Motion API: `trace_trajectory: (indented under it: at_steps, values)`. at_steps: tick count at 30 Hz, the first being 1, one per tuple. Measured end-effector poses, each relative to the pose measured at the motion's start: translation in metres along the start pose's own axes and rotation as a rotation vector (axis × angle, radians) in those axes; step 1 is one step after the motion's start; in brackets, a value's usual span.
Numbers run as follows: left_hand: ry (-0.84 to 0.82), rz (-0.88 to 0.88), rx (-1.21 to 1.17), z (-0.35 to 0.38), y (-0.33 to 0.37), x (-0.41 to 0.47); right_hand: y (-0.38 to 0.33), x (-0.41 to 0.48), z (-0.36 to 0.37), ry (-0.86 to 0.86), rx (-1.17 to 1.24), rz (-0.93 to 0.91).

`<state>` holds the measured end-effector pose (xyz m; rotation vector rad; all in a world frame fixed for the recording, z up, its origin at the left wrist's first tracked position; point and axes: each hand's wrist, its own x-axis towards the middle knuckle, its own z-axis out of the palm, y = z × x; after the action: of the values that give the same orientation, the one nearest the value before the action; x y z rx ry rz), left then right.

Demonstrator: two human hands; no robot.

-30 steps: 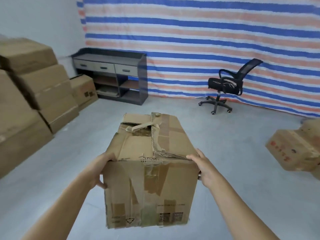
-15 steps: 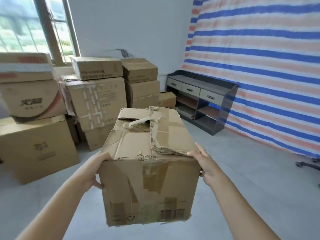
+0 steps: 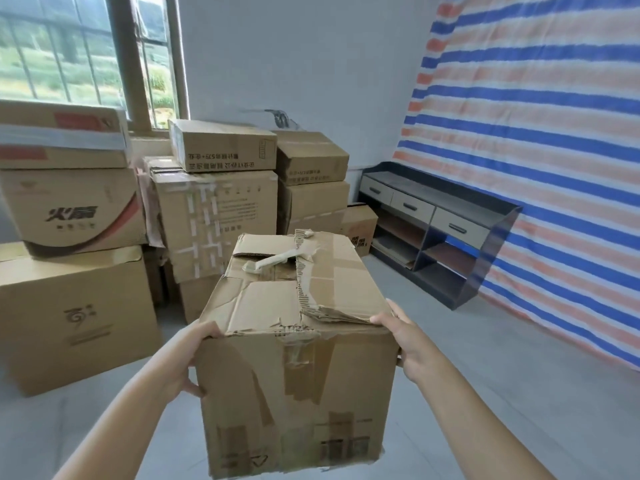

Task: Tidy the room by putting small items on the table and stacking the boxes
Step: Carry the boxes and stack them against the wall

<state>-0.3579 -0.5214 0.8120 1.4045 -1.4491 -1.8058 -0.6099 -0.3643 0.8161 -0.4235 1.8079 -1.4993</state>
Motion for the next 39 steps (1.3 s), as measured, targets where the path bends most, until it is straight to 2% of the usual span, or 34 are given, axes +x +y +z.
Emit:
trace_trajectory:
  at_steps: [8,13,21,29,34,39]
  values:
    - [0.009,-0.119,0.016,0.058,0.024,0.107,-0.007,0.13,-0.025,-0.004,0.0,0.077]
    - [-0.024,-0.191,0.137,0.143,0.059,0.19,-0.001,0.238,-0.08,0.018,0.0,0.109]
    - [-0.103,-0.231,0.071,0.256,0.111,0.286,-0.047,0.36,-0.163,0.075,0.011,0.126]
    - [-0.17,-0.175,0.025,0.314,0.158,0.375,-0.1,0.44,-0.189,0.125,0.047,0.051]
    - [-0.238,-0.11,-0.057,0.34,0.205,0.45,-0.161,0.506,-0.194,0.165,-0.011,-0.082]
    - [-0.335,0.013,-0.163,0.364,0.281,0.524,-0.244,0.576,-0.19,0.227,-0.023,-0.208]
